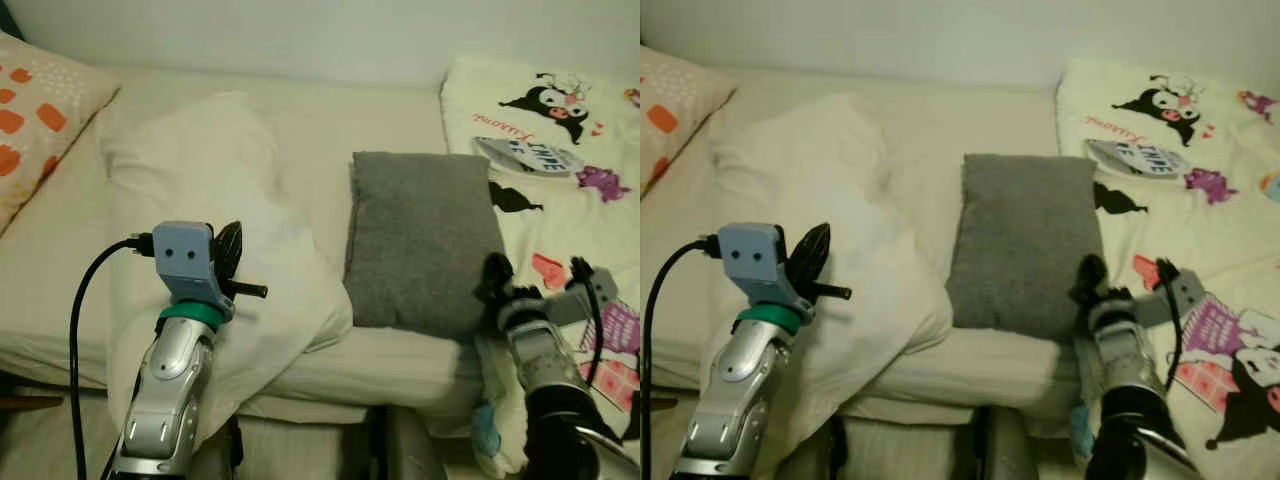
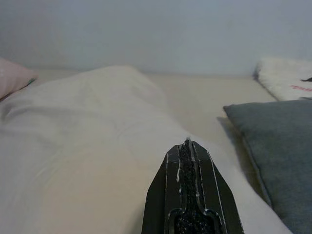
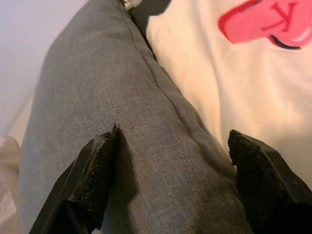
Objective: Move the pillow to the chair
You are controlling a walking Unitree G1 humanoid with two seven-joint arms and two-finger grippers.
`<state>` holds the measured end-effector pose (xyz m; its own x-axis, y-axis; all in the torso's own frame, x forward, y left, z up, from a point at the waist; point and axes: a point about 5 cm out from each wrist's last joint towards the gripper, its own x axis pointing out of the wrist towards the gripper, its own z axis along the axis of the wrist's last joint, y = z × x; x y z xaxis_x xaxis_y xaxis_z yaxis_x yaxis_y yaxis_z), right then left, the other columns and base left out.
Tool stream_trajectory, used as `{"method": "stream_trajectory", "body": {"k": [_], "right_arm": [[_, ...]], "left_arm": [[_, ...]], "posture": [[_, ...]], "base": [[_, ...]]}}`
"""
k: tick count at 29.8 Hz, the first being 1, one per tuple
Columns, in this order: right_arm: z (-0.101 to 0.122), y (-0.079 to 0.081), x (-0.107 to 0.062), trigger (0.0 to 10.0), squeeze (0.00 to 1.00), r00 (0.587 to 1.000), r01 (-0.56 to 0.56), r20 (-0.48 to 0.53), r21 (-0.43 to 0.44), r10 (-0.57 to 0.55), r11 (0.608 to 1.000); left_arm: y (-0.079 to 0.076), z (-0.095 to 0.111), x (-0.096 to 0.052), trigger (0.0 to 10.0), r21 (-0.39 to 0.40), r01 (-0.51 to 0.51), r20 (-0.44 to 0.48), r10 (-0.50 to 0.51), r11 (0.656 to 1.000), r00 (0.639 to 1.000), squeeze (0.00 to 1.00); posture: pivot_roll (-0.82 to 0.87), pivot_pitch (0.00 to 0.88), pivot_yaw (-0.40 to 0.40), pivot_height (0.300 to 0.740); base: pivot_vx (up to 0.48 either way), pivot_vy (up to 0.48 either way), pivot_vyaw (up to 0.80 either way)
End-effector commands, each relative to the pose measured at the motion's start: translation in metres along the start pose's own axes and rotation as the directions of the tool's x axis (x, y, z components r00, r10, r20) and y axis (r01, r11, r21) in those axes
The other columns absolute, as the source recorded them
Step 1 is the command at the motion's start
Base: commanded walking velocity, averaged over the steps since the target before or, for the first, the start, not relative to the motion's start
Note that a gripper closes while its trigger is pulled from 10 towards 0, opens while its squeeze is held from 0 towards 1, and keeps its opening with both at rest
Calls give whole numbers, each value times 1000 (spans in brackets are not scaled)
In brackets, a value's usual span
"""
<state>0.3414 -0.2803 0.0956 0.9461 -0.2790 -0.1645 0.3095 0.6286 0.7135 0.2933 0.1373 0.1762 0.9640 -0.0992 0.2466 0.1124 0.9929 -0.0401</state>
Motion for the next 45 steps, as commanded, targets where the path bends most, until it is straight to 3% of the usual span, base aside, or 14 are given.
{"method": "stream_trajectory", "body": {"k": [1, 9, 18, 23, 24, 28, 29, 30, 31, 33, 34, 35, 36, 45], "right_arm": [[-12, -14, -5, 10000, 1000, 995, 54, -80, -51, -58, 997], [-42, 0, -6, 10000, 1000, 957, -79, -281, -18, 71, 997], [-84, 33, -14, 10000, 1000, 846, -241, -477, 53, 237, 969], [-117, 63, -24, 10000, 1000, 732, -378, -596, 47, 330, 924], [-121, 69, -26, 10000, 0, 714, -412, -614, 19, 336, 911], [-129, 76, -28, 10000, 0, 687, -503, -658, -125, 308, 855], [-133, 77, -29, 10000, 0, 673, -573, -691, -260, 264, 777], [-133, 77, -29, 10000, 0, 673, -573, -691, -260, 264, 777], [-136, 76, -30, 10000, 0, 665, -626, -714, -372, 219, 686], [-138, 76, -31, 10000, 0, 666, -656, -721, -444, 190, 611], [-138, 76, -31, 4431, 0, 674, -664, -716, -479, 182, 574], [-138, 76, -31, 4431, 0, 674, -664, -716, -479, 182, 574], [-137, 75, -30, 0, 0, 688, -654, -703, -495, 179, 573], [-130, 67, -26, 0, 0, 765, -542, -630, -512, 138, 666]], "left_arm": [[2, -2, -4, 10000, -4, 5, -21, -5, 1000, 1000, 0], [1, 0, -3, 10000, -1, 11, -25, -11, 1000, 1000, 0], [0, 2, -2, 10000, 1, 14, -24, -14, 1000, 1000, 0], [1, 4, 0, 10000, 4, 8, -15, -8, 1000, 1000, 0], [2, 4, 0, 10000, 4, 7, -14, -7, 1000, 1000, 0], [2, 4, 0, 10000, 4, 5, -13, -5, 1000, 1000, 0], [2, 4, 0, 10000, 2, 3, -12, -3, 1000, 1000, 0], [2, 4, 0, 10000, 2, 3, -12, -3, 1000, 1000, 0], [2, 4, 0, 10000, 1, 1, -12, -1, 1000, 1000, 0], [1, 4, 1, 10000, 0, 1, -11, -1, 1000, 1000, 0], [1, 4, 1, 10000, -2, 0, -11, 0, 1000, 1000, 0], [1, 4, 1, 10000, -2, 0, -11, 0, 1000, 1000, 0], [0, 4, 1, 10000, -4, -1, -11, 1, 1000, 1000, 0], [-2, 3, 2, 10000, -9, 2, -10, -2, 1000, 1000, 0]], "posture": [[100, 134, 70, 596], [106, 135, 73, 596], [108, 133, 73, 596], [112, 132, 65, 596], [111, 132, 63, 596], [110, 131, 60, 596], [109, 130, 58, 596], [109, 130, 58, 596], [105, 130, 56, 596], [103, 129, 54, 596], [102, 129, 53, 596], [102, 129, 53, 596], [101, 127, 52, 596], [94, 125, 56, 596]], "base": [[0, 0, 0], [0, 0, 0], [0, 0, 0], [0, 0, 0], [0, 0, 0], [0, 0, 0], [0, 0, 0], [0, 0, 0], [0, 0, 0], [0, 0, 0], [0, 0, 0], [0, 0, 0], [0, 0, 0], [0, 0, 0]]}}
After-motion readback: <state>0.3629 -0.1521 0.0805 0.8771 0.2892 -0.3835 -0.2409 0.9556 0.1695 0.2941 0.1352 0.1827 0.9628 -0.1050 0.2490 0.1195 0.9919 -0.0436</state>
